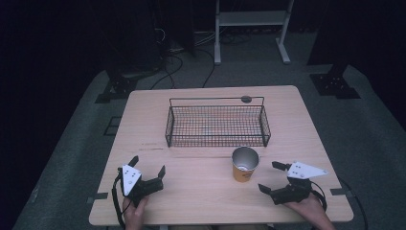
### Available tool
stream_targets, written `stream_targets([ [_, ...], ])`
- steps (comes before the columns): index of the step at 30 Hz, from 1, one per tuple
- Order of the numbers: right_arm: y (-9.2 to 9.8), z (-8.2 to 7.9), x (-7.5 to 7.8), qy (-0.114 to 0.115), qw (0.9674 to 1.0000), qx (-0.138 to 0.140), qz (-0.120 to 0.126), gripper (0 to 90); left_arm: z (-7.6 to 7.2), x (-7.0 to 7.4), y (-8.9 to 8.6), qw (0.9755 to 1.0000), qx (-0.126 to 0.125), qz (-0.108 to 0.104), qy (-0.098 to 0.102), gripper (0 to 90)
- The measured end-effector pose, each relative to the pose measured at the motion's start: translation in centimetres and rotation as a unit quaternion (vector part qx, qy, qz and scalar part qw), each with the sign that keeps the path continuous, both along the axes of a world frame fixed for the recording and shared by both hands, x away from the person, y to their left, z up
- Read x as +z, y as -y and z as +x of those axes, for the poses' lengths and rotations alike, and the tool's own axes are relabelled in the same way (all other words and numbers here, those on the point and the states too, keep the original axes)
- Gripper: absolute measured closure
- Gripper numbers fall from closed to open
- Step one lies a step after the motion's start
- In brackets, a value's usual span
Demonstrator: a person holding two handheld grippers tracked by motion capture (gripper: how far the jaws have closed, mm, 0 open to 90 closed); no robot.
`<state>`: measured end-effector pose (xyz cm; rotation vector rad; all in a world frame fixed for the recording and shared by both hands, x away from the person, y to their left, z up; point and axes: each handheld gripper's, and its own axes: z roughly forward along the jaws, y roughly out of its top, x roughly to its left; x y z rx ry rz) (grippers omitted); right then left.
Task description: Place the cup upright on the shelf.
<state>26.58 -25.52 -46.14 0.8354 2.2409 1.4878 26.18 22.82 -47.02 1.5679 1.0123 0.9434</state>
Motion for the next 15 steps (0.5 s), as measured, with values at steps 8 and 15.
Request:
stream_targets([
  [8, -1.4, 1.0, 0.5, -0.001, 0.9999, 0.01, -0.009, 2.6, 0.0, 0.0, 0.0, 1.0, -0.001, -0.002, -0.001, 0.0],
  [15, -2.7, 1.7, 0.9, -0.001, 0.9997, 0.019, -0.015, 2.1, 0.0, 0.0, 0.0, 1.0, -0.001, 0.0, 0.0, 0.0],
])
